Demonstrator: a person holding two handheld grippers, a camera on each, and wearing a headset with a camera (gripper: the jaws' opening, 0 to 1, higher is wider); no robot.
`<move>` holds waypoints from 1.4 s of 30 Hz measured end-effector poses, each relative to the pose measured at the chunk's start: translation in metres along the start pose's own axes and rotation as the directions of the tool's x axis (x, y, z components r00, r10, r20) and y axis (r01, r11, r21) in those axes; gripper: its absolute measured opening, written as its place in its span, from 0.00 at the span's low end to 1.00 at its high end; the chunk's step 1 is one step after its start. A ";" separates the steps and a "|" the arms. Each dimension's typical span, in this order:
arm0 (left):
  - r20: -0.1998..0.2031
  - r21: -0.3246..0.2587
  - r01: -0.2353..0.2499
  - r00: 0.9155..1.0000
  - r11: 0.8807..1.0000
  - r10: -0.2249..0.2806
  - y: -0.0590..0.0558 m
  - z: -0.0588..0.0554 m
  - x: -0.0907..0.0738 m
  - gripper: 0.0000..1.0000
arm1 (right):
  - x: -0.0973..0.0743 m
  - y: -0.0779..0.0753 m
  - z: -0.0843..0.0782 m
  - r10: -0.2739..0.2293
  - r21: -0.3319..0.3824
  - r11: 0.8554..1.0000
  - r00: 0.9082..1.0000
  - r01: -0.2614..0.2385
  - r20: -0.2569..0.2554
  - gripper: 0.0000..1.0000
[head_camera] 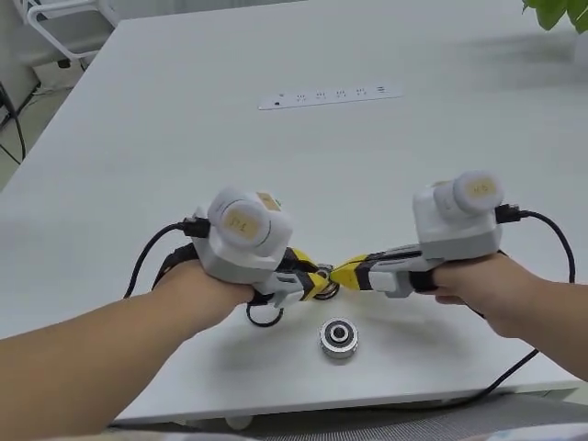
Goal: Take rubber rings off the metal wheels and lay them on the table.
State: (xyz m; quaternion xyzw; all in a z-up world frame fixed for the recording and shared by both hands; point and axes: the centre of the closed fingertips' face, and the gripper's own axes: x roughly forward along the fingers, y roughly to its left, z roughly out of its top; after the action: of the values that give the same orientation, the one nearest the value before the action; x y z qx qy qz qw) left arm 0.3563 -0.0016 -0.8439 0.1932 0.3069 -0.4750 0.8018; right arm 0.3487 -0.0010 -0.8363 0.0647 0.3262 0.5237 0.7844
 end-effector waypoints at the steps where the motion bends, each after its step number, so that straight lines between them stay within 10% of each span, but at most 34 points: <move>1: -0.001 0.001 -0.001 1.000 1.000 0.001 0.000 0.000 0.000 0.12 | 0.000 0.002 0.001 0.011 0.002 1.000 1.000 -0.011 0.004 0.00; 18: 0.001 0.006 0.001 1.000 1.000 -0.001 -0.002 0.001 -0.001 0.13 | -0.004 0.016 0.006 0.101 0.079 0.991 0.994 -0.105 0.049 0.00; 42: -0.004 -0.004 -0.002 1.000 1.000 0.002 -0.003 0.000 0.000 0.13 | -0.002 0.007 0.002 0.038 0.038 0.999 0.999 -0.039 0.018 0.00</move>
State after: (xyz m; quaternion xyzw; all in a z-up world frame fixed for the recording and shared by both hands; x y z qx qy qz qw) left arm 0.3533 -0.0031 -0.8435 0.1929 0.3093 -0.4730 0.8021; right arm 0.3438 0.0005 -0.8310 0.0905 0.3279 0.5316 0.7757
